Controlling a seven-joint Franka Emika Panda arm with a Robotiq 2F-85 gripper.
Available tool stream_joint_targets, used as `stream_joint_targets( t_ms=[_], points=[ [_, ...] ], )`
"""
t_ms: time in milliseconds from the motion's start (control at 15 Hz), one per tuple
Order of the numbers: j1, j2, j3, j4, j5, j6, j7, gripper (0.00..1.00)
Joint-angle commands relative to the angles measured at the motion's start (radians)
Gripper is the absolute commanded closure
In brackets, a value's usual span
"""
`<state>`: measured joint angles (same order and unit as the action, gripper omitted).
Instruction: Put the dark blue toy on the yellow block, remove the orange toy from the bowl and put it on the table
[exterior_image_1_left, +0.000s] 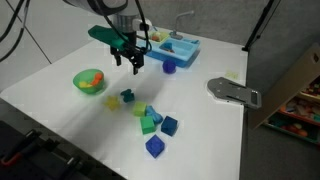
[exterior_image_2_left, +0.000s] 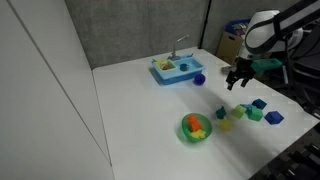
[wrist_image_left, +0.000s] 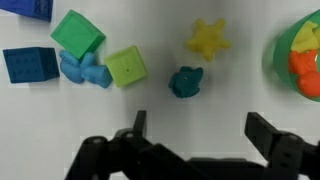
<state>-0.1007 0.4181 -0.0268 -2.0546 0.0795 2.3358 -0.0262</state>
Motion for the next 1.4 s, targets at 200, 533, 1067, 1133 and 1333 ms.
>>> stream_joint_targets(
  t_ms=[200, 533, 1067, 1133, 1333],
  points=[
    [0.001, -0.001, -0.005, 0.002, 0.004, -0.004, -0.005, 0.0],
    [0.025, 0.022, 0.001, -0.029, -0.023, 0.059, -0.019, 0.0],
    [0.047, 0.08, 0.01, -0.107, -0.071, 0.204, -0.069, 0.0],
    [0.047, 0.089, 0.011, -0.114, -0.08, 0.233, -0.08, 0.0],
    [0.05, 0.126, 0.007, -0.12, -0.114, 0.309, -0.095, 0.0]
  ],
)
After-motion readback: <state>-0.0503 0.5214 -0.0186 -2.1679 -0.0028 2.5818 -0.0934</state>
